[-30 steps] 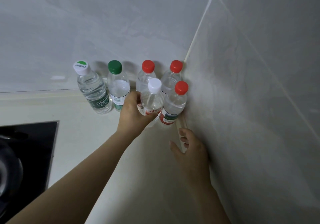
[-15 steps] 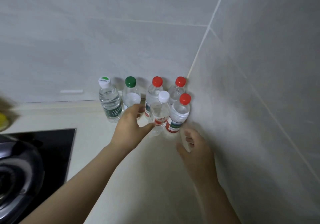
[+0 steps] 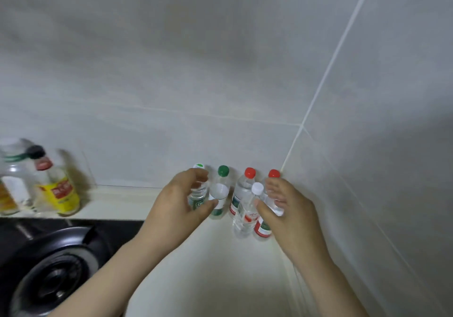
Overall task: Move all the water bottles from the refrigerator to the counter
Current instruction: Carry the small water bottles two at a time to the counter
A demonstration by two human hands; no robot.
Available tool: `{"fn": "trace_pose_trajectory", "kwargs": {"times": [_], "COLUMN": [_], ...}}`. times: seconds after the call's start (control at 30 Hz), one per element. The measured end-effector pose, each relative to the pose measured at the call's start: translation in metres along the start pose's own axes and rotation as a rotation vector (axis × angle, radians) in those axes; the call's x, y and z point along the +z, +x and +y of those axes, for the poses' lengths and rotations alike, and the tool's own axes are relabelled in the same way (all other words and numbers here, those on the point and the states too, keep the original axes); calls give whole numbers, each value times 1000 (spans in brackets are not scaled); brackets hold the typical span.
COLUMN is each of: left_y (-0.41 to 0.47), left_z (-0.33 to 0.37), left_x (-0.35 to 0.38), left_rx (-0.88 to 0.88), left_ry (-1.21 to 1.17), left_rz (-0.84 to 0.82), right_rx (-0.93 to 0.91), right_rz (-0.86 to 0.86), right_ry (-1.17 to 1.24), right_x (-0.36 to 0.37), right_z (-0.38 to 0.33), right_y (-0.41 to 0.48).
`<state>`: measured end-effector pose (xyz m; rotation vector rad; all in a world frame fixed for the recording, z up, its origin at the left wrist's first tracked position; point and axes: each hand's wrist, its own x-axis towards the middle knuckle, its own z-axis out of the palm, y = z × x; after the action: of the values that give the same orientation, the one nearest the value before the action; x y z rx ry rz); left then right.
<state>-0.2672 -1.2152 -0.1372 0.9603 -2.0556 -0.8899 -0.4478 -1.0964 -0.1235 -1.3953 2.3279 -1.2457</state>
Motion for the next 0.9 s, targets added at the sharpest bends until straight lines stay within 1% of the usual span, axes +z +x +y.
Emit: {"fn": "trace_pose_trajectory", "kwargs": {"times": [0.2, 0.37, 0.63, 0.9], "left_y": [-22, -45, -101, -196], "left_z": [22, 35, 55, 77], "left_x": [-65, -100, -140, -178], "left_rx": [63, 48, -96, -245], "left_ry": [-13, 44, 190, 333], "left_rz": [112, 217, 443, 694], "right_rx": [-150, -264, -471, -705], "right_rz": [15, -24, -240, -453], "right_ry": [84, 178, 283, 427], "right_x": [-11, 1, 27, 58], "right_z": [-67, -103, -143, -212], "right_y": [-2, -1, 3, -48]}}
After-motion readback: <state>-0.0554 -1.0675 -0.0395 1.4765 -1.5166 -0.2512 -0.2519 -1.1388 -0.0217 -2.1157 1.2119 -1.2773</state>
